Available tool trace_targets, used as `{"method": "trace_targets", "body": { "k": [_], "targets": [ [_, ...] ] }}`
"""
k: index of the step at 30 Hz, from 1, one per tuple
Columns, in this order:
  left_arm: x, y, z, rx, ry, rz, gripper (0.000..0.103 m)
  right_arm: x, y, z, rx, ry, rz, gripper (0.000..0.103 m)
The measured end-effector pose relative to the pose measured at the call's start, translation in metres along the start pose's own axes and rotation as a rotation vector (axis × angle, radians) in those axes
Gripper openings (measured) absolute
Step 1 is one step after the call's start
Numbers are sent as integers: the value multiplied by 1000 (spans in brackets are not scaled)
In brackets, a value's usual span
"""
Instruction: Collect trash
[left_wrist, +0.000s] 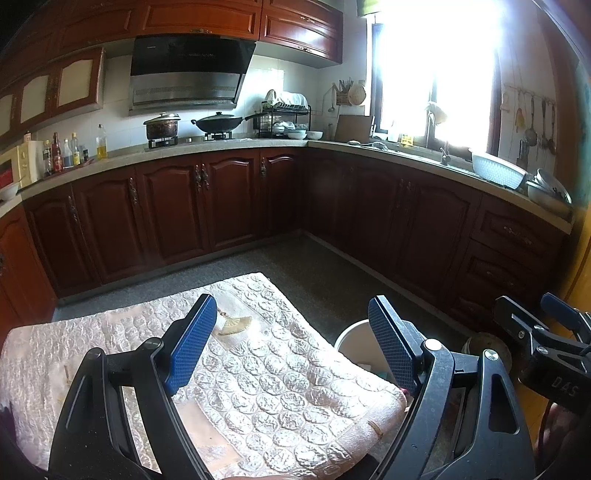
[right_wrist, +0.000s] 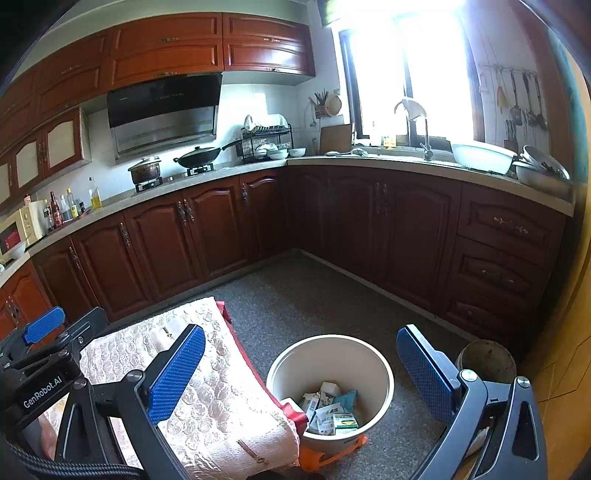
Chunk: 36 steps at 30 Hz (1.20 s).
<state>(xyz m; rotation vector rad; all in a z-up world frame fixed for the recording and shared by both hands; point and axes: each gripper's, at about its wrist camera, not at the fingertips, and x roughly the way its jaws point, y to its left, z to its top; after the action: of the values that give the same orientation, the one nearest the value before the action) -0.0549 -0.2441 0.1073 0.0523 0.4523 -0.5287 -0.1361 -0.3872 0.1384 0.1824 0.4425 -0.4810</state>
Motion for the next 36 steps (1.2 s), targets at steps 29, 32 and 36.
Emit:
{"method": "trace_targets", "body": {
  "k": [29,32,36],
  "targets": [
    [10,2,-3,13,30,-13,84,11,-2,-3,0,25,-2,103],
    [13,2,-4,12,41,-18,84,13,-2,-5,0,33,-4,103],
    [18,5,-7,10,56,-21,84,19,0,-8,-7,47,-7,103]
  ]
}}
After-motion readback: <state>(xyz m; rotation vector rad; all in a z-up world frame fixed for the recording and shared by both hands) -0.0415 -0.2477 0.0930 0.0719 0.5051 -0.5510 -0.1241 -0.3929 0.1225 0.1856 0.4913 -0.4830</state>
